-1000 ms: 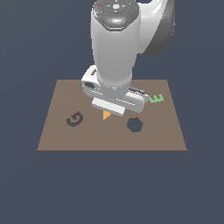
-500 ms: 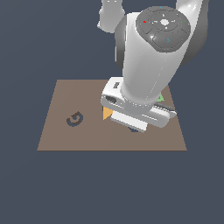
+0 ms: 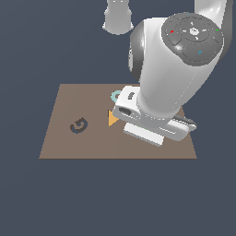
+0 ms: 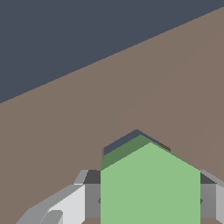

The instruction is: Insert a designated object into the corresponding slot on a board.

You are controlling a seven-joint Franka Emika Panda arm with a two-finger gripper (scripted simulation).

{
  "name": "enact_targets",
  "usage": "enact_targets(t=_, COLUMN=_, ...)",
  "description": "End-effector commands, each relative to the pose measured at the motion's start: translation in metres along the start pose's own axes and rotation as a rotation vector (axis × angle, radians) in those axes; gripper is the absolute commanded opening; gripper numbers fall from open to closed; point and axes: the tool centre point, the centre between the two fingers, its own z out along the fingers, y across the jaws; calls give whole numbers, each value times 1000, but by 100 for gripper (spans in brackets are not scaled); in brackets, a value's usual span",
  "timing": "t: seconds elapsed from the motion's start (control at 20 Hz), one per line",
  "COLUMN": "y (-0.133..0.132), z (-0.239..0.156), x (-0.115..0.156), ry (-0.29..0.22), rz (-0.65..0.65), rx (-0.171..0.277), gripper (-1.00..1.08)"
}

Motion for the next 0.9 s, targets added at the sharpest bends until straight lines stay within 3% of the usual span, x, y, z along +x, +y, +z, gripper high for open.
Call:
enact_targets(t=0.0, y=-1, z=0, x=1, ry=0, rz=1, rx=0, gripper=-100)
enact_targets(t=0.4, y=-1, z=10, x=1, ry=0, rz=1, rx=0, gripper=-100)
enact_targets(t=0.45, y=-1, z=10, x=1, ry=0, rz=1, rx=0, gripper=100)
enact_targets(t=0.85, y=-1, z=10, x=1, ry=0, rz=1, rx=0, gripper=100)
